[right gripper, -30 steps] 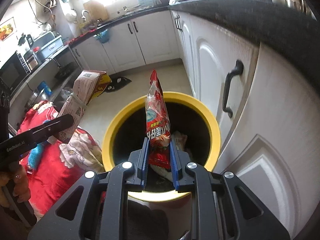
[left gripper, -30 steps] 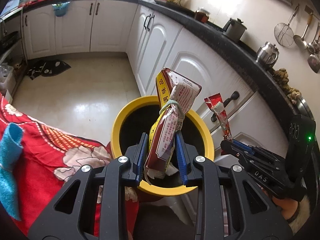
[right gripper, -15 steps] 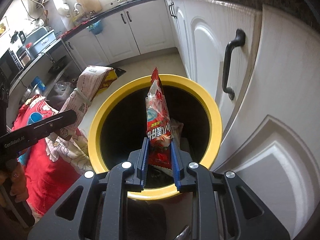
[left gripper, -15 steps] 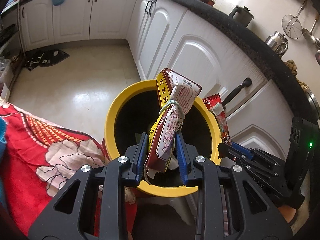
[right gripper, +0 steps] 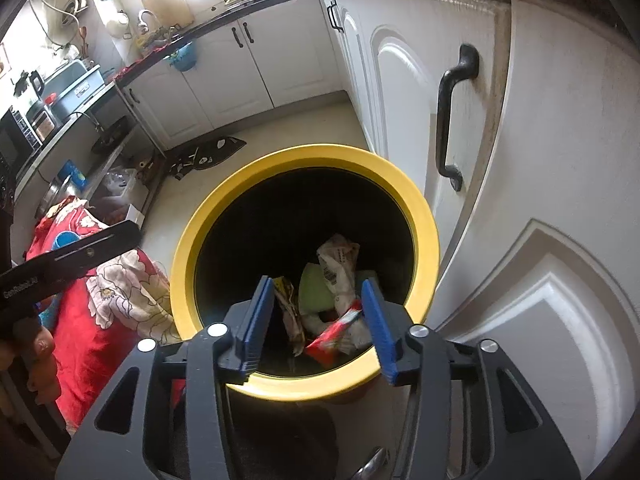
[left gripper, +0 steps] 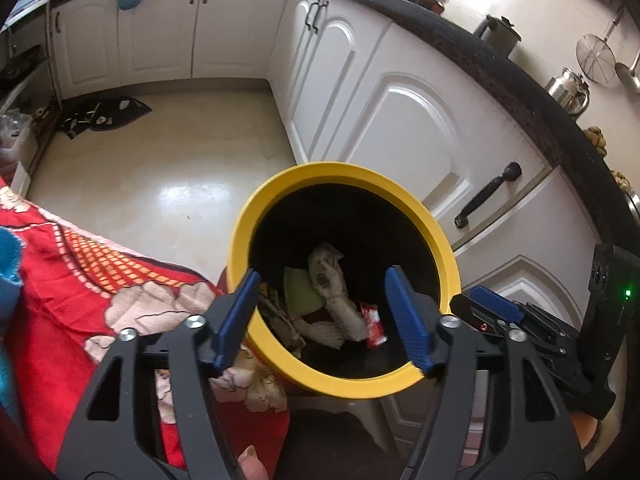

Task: Collect trash
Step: 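Move both open tools back over the remaining trash on the bedspread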

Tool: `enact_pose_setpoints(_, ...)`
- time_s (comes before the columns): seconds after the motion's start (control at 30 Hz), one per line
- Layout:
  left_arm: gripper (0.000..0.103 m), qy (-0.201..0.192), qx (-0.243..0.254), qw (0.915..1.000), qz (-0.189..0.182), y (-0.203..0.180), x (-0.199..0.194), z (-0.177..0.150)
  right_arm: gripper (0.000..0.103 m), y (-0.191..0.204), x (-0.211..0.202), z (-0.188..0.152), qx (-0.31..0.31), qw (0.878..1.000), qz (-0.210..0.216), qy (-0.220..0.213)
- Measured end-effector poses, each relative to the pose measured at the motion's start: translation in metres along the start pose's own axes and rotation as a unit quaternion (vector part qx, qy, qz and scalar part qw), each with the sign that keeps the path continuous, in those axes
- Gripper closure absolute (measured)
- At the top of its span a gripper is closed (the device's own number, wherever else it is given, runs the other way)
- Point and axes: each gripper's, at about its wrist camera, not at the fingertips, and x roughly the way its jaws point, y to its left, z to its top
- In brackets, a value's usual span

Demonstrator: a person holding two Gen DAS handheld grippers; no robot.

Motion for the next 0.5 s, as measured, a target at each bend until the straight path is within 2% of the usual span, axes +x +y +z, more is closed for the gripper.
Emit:
enact_pose_setpoints(0.03,0.027,-0.006,-0.002,1.0,0.006,0.002,-0.004,0.0,0.052,0.001,-0.002,0.001,0.0,1.0,-0.002,-0.004)
enact_pose_setpoints(0.1,0.019,-0.015,-0.006,0.9997,0.018,0.006,-0.013,0.0,0.05,0.002,-0.005,0.003,-0.002,1.0,-0.001,-0.01)
enact_pose_setpoints(0.13,0.011,-0.021,-0.011,0.9995,0.024,0.01,-0.019,0.0,0.049,0.003,-0.006,0.003,-0.004,1.0,-0.001,-0.011)
enact_pose_setpoints(0.2,0.011,-0.033,-0.021,0.9987,0.033,0.016,-0.031,0.001,0.042,0.006,-0.011,0.004,-0.007,1.0,-0.002,-0.019)
enact_pose_setpoints(0.5,0.011,-0.082,-0.047,0.9926,0.076,0.038,-0.085,-0.002,0.038,0.035,-0.032,0.004,-0.024,0.999,0.023,-0.039)
